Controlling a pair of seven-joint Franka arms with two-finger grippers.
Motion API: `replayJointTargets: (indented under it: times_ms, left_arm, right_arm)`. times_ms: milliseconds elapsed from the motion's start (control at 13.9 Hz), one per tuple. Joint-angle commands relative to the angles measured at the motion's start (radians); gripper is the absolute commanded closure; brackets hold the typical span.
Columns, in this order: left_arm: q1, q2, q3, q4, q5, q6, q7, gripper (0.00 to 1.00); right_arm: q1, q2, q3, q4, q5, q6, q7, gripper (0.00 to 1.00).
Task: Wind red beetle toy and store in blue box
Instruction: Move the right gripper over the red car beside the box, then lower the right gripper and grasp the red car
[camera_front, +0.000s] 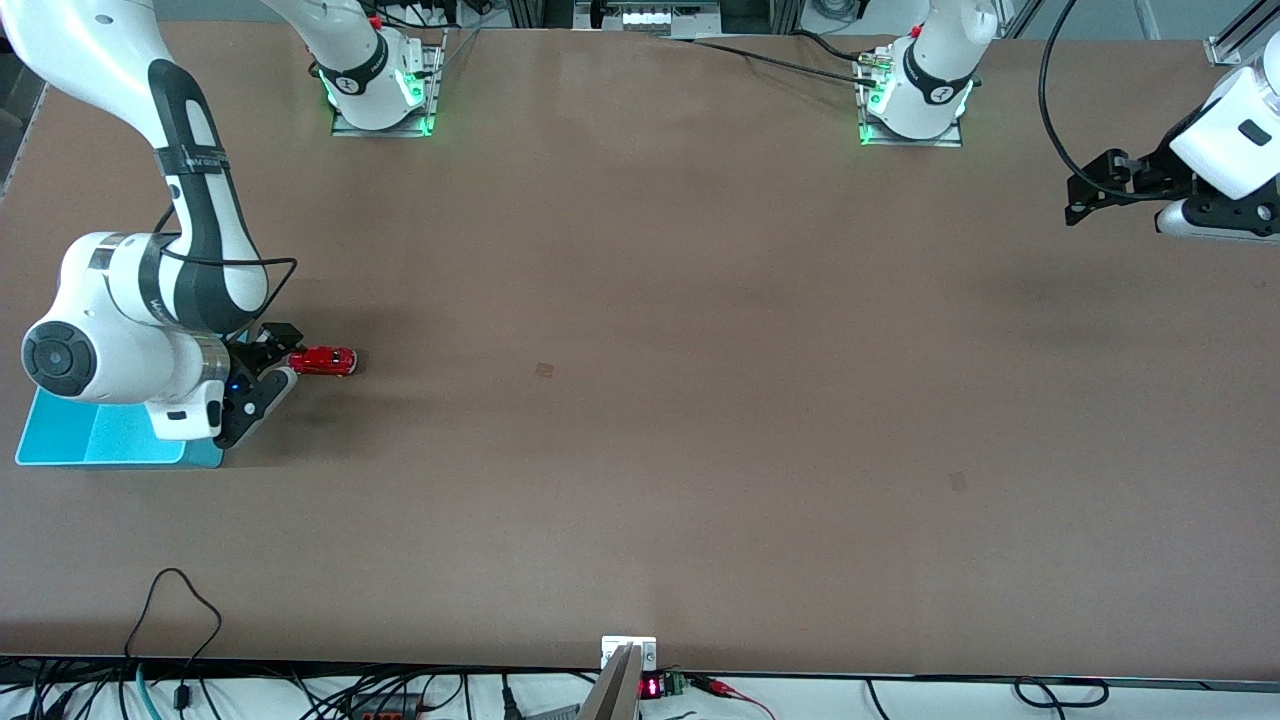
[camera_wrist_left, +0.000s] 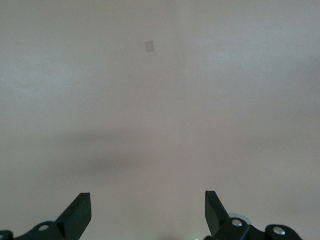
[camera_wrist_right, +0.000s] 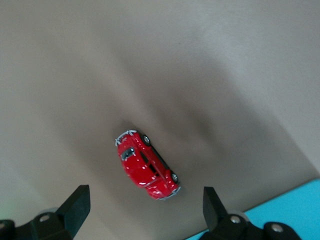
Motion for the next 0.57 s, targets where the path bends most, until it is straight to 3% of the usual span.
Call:
replayJointTargets:
  times_ms: [0, 502]
  left_arm:
    - [0.003, -0.009, -0.015, 0.017, -0.012, -0.012, 0.009, 0.00]
    - [0.003, 0.012, -0.013, 0.031, -0.012, -0.004, 0.009, 0.00]
  right_arm:
    - [-0.004, -0.011, 0.006, -0.065, 0.007, 0.078, -0.152, 0.00]
    - [-0.025, -0.003, 0.008, -0.140, 0.019, 0.133, -0.421, 0.00]
